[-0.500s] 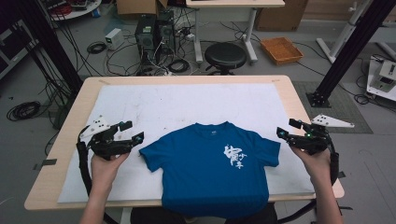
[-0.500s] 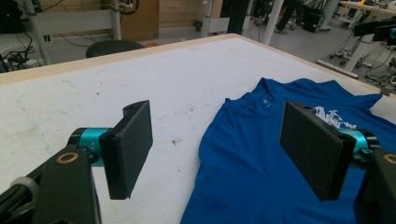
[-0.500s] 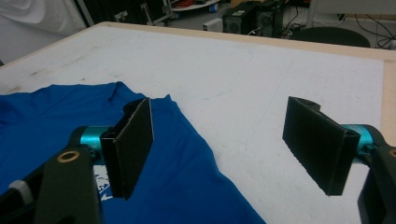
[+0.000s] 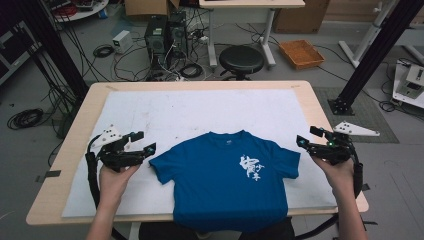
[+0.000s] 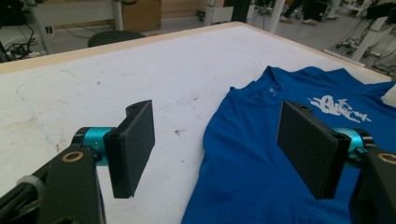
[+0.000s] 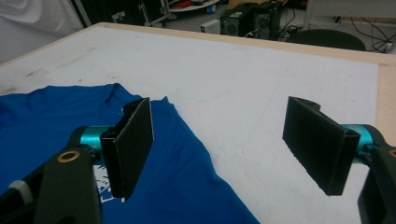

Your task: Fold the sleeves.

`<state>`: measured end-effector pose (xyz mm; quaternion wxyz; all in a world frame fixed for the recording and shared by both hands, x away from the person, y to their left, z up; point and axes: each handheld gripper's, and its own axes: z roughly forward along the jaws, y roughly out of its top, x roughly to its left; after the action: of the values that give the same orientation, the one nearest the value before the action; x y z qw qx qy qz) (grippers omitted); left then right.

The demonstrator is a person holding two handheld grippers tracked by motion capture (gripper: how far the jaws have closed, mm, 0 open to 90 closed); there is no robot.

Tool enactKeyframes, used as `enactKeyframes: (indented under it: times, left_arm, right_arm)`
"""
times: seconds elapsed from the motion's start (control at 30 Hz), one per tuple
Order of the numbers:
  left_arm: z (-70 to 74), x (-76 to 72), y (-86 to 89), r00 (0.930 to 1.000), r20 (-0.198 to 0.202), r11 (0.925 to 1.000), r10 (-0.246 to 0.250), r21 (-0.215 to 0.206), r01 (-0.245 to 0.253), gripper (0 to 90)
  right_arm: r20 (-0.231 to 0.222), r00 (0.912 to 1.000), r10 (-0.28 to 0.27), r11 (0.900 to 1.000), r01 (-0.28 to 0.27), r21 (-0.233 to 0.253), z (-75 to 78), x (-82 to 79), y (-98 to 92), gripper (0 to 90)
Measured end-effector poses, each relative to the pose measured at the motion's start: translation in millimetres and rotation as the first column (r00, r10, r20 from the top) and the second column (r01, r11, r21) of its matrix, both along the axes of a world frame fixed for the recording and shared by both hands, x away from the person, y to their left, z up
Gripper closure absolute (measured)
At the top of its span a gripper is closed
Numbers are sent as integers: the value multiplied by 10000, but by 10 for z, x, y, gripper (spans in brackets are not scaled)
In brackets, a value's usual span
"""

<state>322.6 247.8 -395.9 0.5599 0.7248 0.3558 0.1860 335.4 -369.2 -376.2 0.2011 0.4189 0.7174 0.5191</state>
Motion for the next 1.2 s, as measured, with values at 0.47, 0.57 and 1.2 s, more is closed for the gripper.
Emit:
enactKeyframes:
  times: [0.47, 0.57, 1.2]
  left_arm:
    - [-72, 23, 4, 9998, -200, 9997, -50, 223, 54, 300]
    - [-123, 32, 8, 9995, -310, 9998, -61, 210, 68, 305]
    - [-400, 112, 62, 9613, -2706, 9970, 519, 699, -342, 541]
  right_arm:
    - [-2, 10000, -46, 10000, 46, -15, 4, 2, 2, 242]
    - [16, 10000, -39, 10000, 39, -16, 2, 5, 3, 242]
    - [-61, 10000, -59, 9999, 58, -111, -19, 20, 24, 242]
